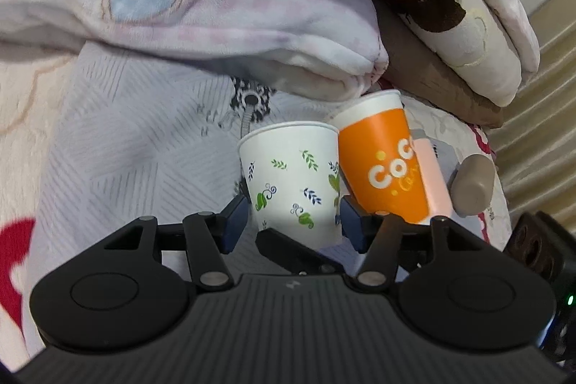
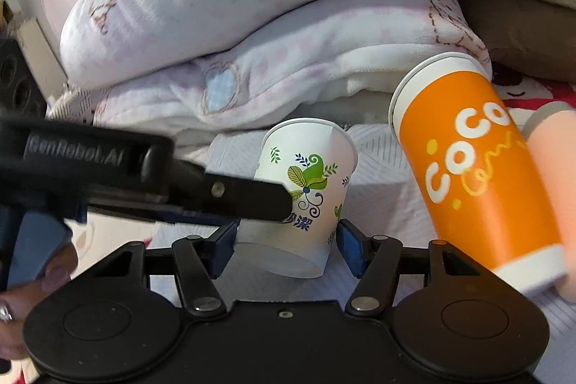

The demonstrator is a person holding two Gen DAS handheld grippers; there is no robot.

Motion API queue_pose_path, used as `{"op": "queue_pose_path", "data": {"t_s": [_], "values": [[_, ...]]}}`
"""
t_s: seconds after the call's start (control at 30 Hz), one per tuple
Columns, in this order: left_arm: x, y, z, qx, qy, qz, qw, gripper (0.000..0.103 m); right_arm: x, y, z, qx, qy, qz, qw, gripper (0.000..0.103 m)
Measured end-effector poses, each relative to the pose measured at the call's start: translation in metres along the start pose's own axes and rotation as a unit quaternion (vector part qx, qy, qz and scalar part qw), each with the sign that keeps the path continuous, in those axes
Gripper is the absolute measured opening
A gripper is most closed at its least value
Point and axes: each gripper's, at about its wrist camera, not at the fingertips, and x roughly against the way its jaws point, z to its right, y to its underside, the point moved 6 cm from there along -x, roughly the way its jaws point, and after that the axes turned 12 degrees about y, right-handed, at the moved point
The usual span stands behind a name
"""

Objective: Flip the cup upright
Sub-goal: 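Lift the white cup with the left gripper and rotate it upright, then lower the upright white cup onto the cloth with the left gripper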

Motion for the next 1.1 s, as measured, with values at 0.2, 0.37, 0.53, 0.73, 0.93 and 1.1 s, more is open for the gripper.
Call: {"op": "queue_pose_path", "data": {"t_s": [0.2,0.37,0.53,0.73,0.93,1.1], "values": [[-0.001,0.022,0.008,0.046,0.015,-0.033,0.9983,0.057,0.024,0.013,0.000,0.025,0.018,-0.017,0.999,0.066],[0.011,0.039,0.022,0.058,0.023,-0.038,0.9974,0.057,0.046,0.019,-0.003,0.060,0.031,-0.034,0.997,0.066],[0.023,0.058,0.044,0.068,0.048,-0.044,0.9956,0.058,0.076,0.034,-0.005,0.113,0.032,-0.052,0.992,0.066],[0.026,0.070,0.069,0.053,0.058,-0.057,0.9953,0.058,0.111,0.043,0.020,0.110,0.041,-0.060,0.991,0.066],[0.011,0.093,0.085,0.069,0.067,-0.076,0.9925,0.058,0.129,0.059,0.055,0.080,0.038,-0.108,0.990,0.066],[-0.002,0.104,0.102,0.057,0.082,-0.089,0.9910,0.058,0.140,0.078,0.079,0.061,0.030,-0.133,0.989,0.066]]}}
